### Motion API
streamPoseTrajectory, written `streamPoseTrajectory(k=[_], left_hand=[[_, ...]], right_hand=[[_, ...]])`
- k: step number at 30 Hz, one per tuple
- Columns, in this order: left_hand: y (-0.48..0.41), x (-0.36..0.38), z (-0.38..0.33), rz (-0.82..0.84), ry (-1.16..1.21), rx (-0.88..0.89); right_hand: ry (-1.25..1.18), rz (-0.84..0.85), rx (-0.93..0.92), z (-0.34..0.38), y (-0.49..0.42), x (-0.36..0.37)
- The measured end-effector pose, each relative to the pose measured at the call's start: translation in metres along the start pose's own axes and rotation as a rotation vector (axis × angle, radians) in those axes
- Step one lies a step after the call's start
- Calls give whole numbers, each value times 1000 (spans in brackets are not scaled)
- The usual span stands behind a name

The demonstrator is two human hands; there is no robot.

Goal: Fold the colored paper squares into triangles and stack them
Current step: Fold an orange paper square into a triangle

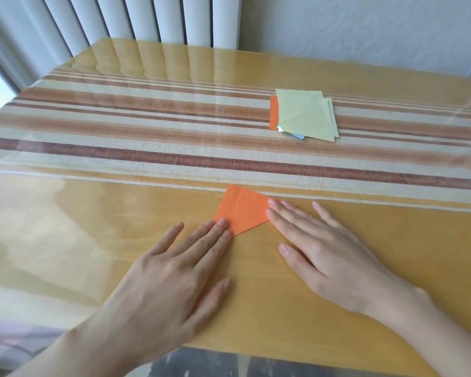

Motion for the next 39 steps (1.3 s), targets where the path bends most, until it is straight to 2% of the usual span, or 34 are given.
streamPoseTrajectory(k=[5,8,11,14,21,24,26,28,33,36,39], left_hand=[[6,-1,8,-8,-35,-20],[9,-12,11,-66,24,-30],[7,-18,23,-166,177,-171],[-5,-6,34,-165,292,-339],[-41,4,37,-183,476,-446],[-53,2,48,-177,544,-491],[-56,1,51,-159,582,-491],[-57,1,51,-163,601,-468],[-56,1,49,-189,604,-395],[-56,2,48,-196,597,-307],[-54,2,47,-202,620,-257]], right_hand=[[9,23,2,1,-2,1],[48,-51,10,4,-3,-1],[38,-95,14,5,-5,-3],[-2,-106,18,2,-7,-4],[139,-169,-12,24,-9,-12],[-46,-274,-40,12,-23,-21],[-263,-333,21,-18,-39,-26],[-399,-270,80,-41,-57,-25],[-507,-120,3,-52,-80,-18],[-533,-168,-51,-52,-75,-22],[-458,-266,-142,-48,-68,-25]])
Point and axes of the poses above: each hand's wrist, its own y-axis away from the middle knuckle, its own x-axis out of the palm, z = x × y, the point moved 7 cm from there along -y, towards the middle knuckle, and after that the axes turned 11 degrees about -x, right-handed, at the moved point
